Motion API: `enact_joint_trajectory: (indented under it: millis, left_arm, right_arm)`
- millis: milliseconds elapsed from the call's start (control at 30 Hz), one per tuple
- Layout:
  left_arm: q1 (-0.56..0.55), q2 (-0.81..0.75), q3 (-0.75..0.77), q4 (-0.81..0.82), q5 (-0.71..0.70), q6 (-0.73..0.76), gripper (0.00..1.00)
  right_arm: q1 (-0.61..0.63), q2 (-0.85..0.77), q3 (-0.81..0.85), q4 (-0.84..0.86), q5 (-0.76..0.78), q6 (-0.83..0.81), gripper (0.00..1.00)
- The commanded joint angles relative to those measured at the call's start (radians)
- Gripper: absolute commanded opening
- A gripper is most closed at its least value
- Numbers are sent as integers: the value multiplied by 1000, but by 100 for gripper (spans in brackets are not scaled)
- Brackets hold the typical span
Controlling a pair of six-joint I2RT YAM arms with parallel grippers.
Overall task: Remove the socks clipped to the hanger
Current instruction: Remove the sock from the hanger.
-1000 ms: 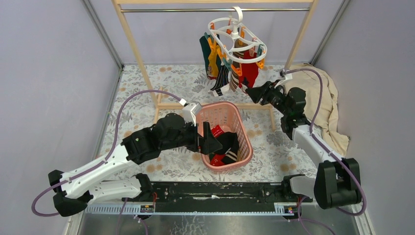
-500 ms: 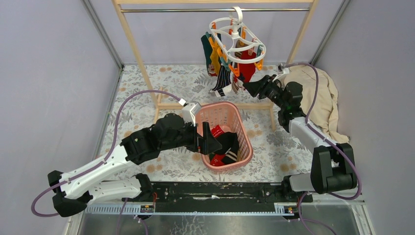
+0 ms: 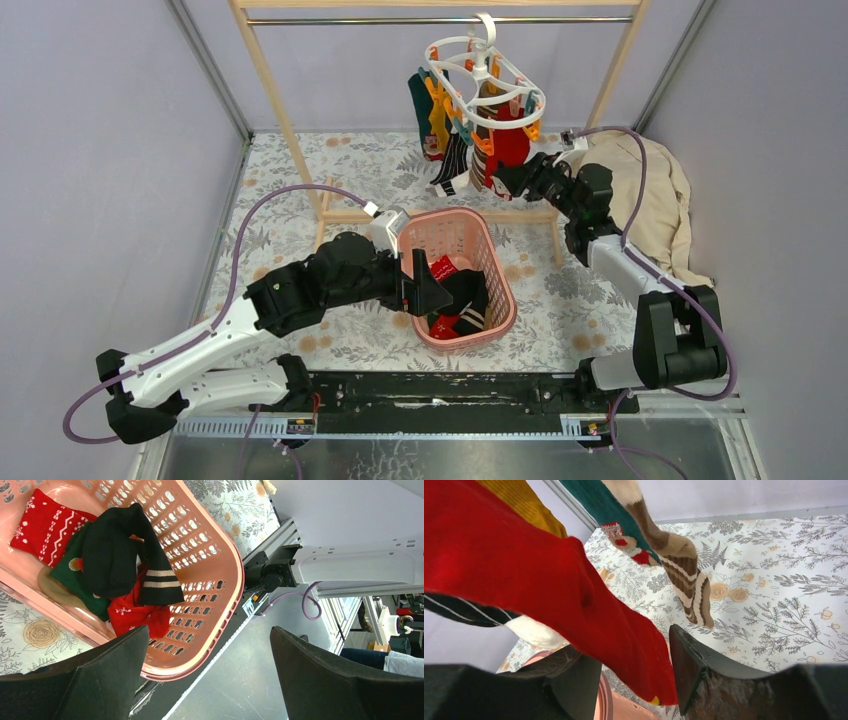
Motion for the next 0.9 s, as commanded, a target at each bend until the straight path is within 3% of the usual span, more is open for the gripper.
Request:
enact_joint_trajectory:
  millis: [0, 200, 333, 633, 867]
  left_arm:
    - [-7, -16, -11, 39, 10, -4, 99]
    - [-6, -11, -10, 40, 8, -6, 99]
    - [-6, -11, -8, 39, 11, -8, 99]
    - [-6, -32, -23, 72, 21, -24, 99]
    - [-6, -9, -20, 160, 70, -31, 99]
  right_arm:
    - [18, 28, 55, 37, -1, -24, 54]
    - [28, -5, 53, 38, -21, -11, 15]
    - [28, -75, 66, -33, -9, -24, 4]
    - [28, -319, 85, -320, 139, -81, 2]
    - [28, -525, 116, -580, 170, -114, 1]
